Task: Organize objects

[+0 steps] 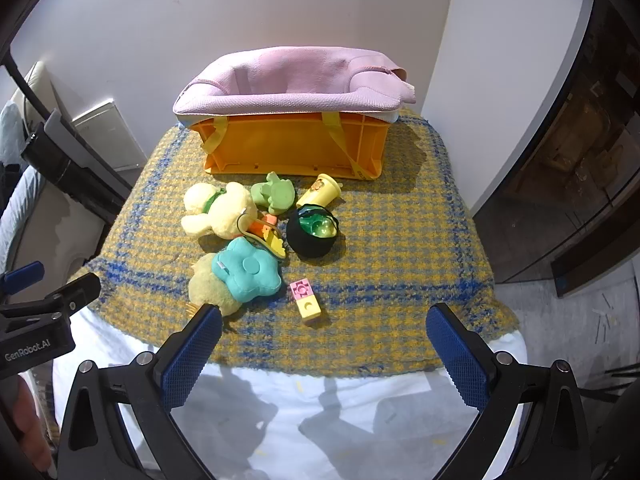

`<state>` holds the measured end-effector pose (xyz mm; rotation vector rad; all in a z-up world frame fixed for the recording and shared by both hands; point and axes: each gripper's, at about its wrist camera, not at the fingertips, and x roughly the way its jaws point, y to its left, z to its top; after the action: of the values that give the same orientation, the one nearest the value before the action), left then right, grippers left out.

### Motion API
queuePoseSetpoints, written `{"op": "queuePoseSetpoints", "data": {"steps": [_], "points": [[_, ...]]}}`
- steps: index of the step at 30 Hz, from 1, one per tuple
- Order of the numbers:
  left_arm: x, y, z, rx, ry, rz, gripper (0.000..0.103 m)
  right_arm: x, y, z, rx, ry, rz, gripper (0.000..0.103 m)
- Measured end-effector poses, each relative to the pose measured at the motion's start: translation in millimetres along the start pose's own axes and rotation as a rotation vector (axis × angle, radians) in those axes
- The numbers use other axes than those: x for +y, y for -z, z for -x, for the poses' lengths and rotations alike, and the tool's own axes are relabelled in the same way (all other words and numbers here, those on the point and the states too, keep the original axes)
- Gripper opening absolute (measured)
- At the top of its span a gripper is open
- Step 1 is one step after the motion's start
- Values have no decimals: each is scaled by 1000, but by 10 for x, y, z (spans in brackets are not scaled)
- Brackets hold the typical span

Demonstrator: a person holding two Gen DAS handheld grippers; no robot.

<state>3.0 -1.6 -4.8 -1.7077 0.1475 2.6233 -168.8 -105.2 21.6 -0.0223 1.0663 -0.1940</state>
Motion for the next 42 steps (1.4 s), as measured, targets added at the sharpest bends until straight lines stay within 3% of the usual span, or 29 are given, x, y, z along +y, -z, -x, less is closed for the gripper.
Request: {"op": "queuePoseSetpoints", "data": {"steps": [10,11,15,42], "points": [[-3,43,-16,4,22,-24,103,-9,10,-33,5,9,-16,102],[1,44,-18,-3,80,-139,103,-8,11,-33,5,10,-17,102],[1,47,-19,-6,102,-182,103,-12,13,-37,6,14,-20,102],[-17,69,-44,4,146,-277,103,-23,23,-46,15,31,-55,102]]}}
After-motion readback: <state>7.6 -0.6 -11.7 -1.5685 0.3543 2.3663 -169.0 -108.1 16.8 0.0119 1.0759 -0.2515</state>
